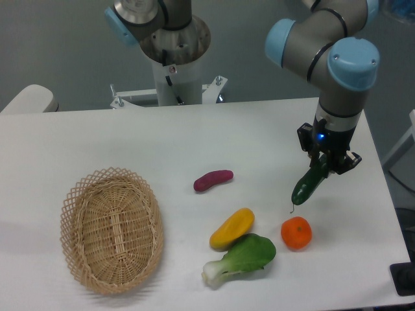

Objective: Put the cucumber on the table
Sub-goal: 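Carry the held green cucumber down toward the table beside the sweet potato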

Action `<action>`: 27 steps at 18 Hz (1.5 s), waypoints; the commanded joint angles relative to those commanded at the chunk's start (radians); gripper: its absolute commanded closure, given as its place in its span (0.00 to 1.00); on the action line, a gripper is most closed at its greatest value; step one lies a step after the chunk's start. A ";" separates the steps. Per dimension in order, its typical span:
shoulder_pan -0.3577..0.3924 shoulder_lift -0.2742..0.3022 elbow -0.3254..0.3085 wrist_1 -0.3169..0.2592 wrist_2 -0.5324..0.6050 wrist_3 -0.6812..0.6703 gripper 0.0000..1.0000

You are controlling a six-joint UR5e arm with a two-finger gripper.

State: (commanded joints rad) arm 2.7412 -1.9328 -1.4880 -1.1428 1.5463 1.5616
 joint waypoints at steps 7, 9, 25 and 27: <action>0.029 0.008 -0.038 0.009 -0.006 0.034 0.85; 0.037 0.008 -0.058 0.014 -0.003 0.057 0.85; 0.046 0.021 -0.293 0.152 -0.003 0.362 0.85; 0.035 0.020 -0.305 0.152 -0.003 0.364 0.85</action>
State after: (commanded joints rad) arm 2.7765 -1.9129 -1.7931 -0.9910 1.5432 1.9251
